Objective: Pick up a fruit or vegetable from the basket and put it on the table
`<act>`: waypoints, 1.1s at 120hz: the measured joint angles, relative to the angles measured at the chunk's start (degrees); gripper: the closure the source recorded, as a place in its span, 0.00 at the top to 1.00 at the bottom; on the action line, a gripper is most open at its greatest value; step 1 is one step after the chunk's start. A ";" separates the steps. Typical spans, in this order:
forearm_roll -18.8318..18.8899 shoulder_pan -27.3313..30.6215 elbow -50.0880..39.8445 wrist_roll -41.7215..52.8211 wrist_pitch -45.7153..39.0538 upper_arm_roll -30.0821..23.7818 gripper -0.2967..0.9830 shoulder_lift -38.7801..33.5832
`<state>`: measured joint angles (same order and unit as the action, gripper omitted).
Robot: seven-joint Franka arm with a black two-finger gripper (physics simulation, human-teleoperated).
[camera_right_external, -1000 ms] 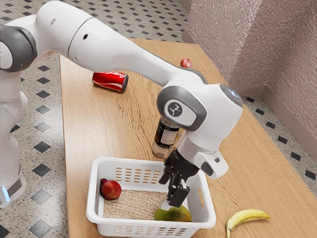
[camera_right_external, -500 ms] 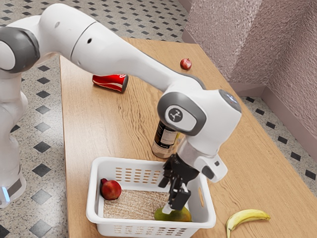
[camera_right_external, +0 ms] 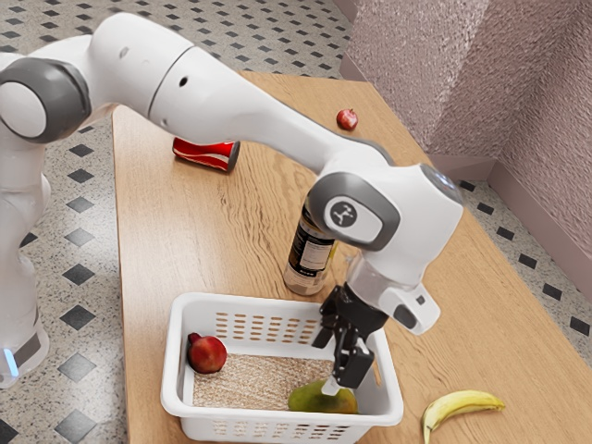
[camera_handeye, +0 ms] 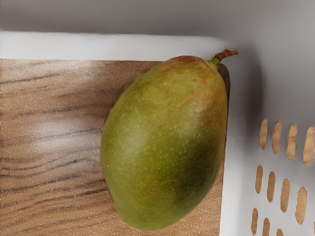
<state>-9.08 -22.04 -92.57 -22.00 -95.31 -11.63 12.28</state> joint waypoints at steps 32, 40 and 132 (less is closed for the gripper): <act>-0.08 0.12 0.10 0.54 -0.04 -0.12 0.77 2.23; -0.05 0.35 0.50 0.76 -0.04 -0.19 0.77 2.83; 0.94 1.30 4.76 2.27 -0.08 -1.56 0.77 8.55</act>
<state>-8.14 -20.74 -87.81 -19.73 -95.38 -13.19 20.83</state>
